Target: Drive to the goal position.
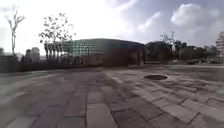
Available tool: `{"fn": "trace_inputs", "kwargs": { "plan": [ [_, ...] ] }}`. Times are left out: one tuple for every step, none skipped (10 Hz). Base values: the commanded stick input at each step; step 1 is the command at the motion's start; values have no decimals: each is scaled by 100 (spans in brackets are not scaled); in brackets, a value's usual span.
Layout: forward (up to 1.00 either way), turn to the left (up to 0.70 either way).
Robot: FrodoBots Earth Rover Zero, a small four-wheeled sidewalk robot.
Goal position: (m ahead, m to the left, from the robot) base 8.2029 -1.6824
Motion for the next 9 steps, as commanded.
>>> {"fn": "trace_inputs", "kwargs": {
  "plan": [
    [85,0],
    [85,0],
    [85,0],
    [85,0],
    [85,0],
    [85,0],
    [85,0],
    [85,0],
    [85,0]
  ]
}}
